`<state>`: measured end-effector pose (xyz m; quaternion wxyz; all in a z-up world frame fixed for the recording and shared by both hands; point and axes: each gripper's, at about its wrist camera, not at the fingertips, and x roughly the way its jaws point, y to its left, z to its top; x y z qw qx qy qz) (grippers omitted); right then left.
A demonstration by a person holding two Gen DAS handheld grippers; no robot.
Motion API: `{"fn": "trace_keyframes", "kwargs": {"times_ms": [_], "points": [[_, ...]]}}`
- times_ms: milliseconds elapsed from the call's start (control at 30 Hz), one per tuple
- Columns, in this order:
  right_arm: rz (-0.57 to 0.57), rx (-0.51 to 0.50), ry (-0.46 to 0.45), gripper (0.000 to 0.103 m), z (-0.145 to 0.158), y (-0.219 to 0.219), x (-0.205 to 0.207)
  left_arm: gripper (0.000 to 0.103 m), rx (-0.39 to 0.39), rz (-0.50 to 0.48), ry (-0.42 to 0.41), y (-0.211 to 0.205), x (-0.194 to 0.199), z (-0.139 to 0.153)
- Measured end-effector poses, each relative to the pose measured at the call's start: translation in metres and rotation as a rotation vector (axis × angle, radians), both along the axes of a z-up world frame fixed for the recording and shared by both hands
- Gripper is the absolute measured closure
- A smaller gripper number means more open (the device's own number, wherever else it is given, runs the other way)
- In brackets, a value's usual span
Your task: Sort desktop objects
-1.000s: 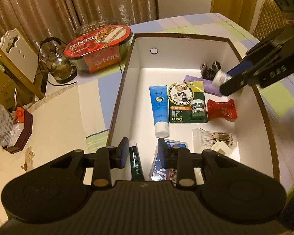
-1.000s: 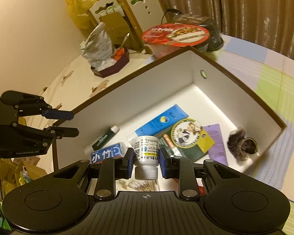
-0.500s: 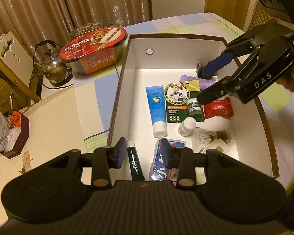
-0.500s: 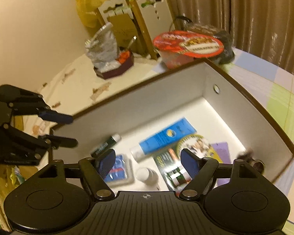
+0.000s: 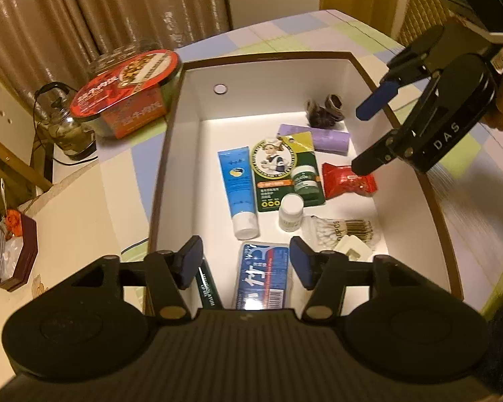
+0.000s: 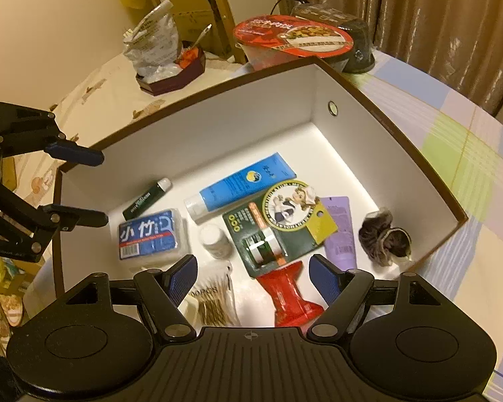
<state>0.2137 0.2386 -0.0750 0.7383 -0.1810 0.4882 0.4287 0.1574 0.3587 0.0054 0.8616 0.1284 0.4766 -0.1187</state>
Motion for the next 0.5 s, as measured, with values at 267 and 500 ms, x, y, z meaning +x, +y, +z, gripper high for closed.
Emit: {"fn": "trace_keyframes", "kwargs": {"times_ms": [267,500], "points": [[0.005,-0.028,-0.026,0.027,0.007,-0.009,-0.003,0.034,0.031,-0.039,0.035,-0.013,-0.001,-0.003],[0.008,-0.031,-0.042,0.026,0.013,-0.014,-0.009,0.029,0.081,-0.054,0.042,-0.019,-0.004,0.0]]}}
